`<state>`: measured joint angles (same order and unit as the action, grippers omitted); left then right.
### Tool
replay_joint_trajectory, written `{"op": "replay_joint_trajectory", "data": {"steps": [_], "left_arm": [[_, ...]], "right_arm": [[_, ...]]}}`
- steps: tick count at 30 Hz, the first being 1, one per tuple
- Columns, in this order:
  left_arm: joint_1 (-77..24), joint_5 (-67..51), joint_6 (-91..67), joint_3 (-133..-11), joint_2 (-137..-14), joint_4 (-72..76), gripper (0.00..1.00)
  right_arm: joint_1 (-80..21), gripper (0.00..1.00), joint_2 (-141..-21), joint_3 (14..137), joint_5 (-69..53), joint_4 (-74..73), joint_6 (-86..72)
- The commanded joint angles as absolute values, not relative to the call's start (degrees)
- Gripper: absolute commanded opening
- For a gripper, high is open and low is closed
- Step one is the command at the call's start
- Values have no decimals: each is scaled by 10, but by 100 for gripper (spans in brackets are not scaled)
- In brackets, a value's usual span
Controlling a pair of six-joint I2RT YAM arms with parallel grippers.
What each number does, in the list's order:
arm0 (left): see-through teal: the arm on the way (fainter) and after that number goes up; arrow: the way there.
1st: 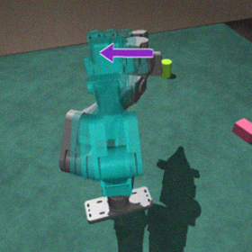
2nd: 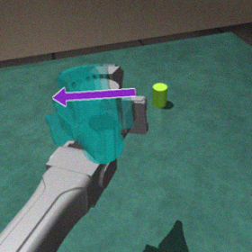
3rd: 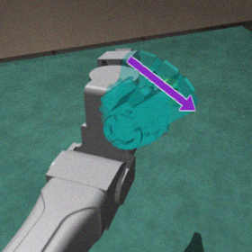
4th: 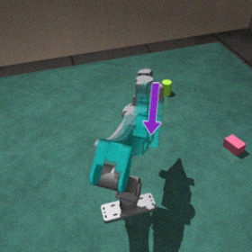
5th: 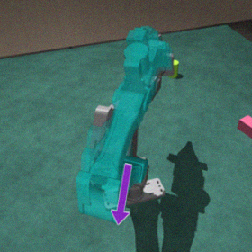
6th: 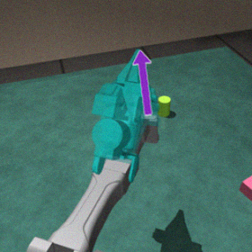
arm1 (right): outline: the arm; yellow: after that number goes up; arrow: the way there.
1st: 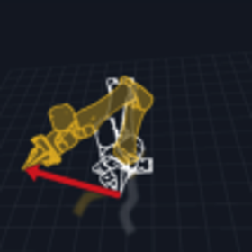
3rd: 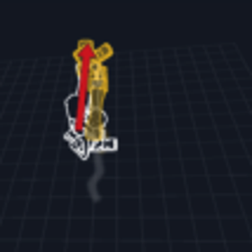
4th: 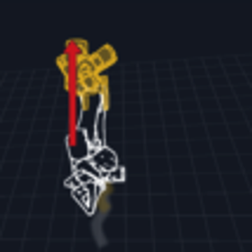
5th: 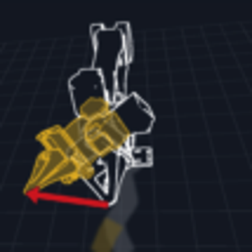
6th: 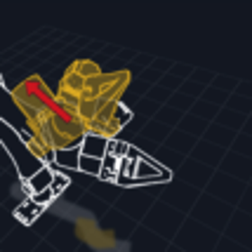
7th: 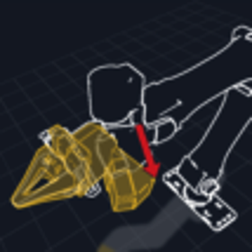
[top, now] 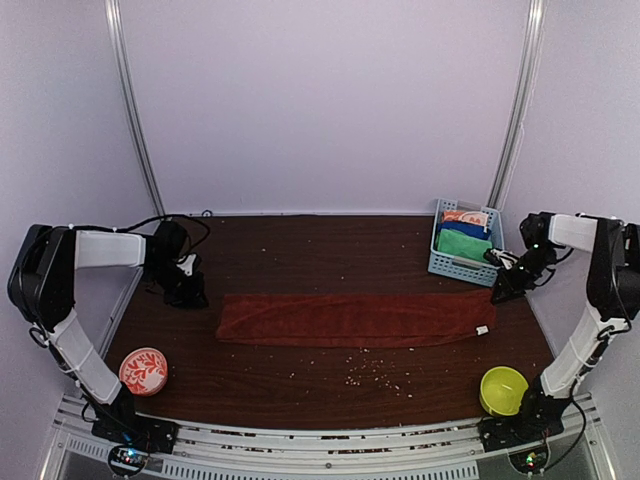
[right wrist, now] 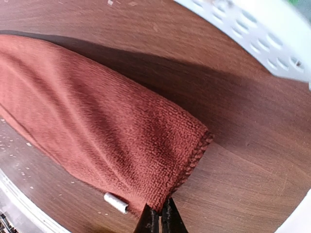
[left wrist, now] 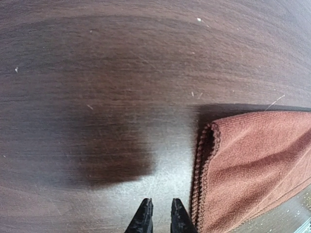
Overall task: Roll the towels
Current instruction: Pick up the towel from the center of the board.
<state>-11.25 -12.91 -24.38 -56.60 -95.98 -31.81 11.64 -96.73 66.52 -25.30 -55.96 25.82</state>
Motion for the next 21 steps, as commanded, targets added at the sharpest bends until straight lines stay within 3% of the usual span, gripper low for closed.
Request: {"op": "replay_joint_trajectory", "data": {"steps": [1, 10, 21], "left_arm": [[-126, -138, -234, -562, -971, -331, 13], [-158, -132, -239, -552, -984, -342, 12], [-163, -112, -244, -554, -994, -343, 10]], "right_arm": [[120, 0, -961, 691, -322, -608, 285], [107, 0, -962, 743, -438, -719, 362], [-31, 0, -993, 812, -535, -748, 377]]}}
